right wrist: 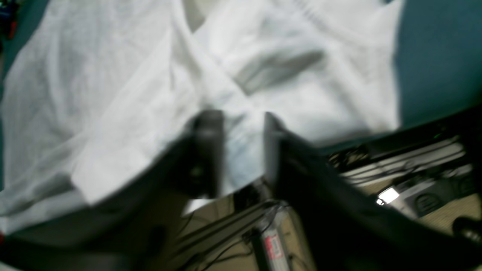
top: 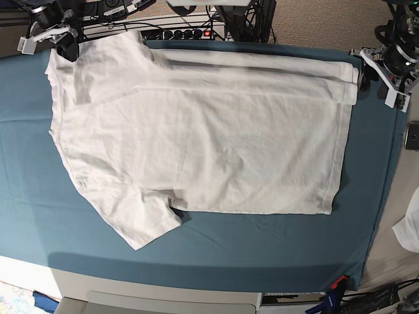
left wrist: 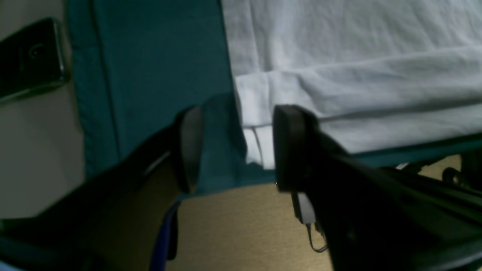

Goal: Fold the T-shirt properly

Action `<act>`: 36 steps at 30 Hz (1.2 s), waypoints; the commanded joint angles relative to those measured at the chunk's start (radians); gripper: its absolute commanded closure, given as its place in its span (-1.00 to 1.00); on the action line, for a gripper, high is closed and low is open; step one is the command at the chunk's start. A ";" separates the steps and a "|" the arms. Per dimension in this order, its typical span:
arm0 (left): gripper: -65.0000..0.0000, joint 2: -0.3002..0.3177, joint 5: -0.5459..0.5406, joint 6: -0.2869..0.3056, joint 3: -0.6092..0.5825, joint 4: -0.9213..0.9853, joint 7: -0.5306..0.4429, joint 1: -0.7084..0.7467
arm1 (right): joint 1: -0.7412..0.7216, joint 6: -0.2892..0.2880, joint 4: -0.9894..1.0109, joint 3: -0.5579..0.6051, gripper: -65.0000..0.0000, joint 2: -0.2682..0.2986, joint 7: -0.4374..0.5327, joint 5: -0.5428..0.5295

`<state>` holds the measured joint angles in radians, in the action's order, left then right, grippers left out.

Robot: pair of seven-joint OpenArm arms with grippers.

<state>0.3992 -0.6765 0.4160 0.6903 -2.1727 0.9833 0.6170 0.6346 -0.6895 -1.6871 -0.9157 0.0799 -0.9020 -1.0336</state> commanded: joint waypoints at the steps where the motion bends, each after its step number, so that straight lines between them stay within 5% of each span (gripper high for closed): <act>1: 0.06 0.014 -0.007 0.000 0.009 -0.014 -0.022 0.003 | 0.008 -0.009 -0.015 -0.007 0.14 0.011 0.039 -0.002; 17: 0.06 0.014 -0.007 0.000 0.009 -0.014 -0.022 0.001 | 0.002 -0.009 -0.014 0.143 0.09 0.011 0.060 0.040; 22: 0.06 0.014 -0.007 0.000 0.009 -0.014 -0.022 0.001 | 0.003 -0.009 -0.015 0.142 0.36 0.011 0.060 0.039; 36: 0.06 0.014 -0.007 0.000 0.009 -0.014 -0.022 0.001 | 0.003 -0.009 -0.032 0.142 0.36 0.011 -0.017 -0.130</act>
<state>0.3992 -0.6765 0.4160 0.6903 -2.1727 0.9833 0.6167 0.6292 -0.6842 -1.6981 -0.7708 0.0799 -0.9356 -1.1328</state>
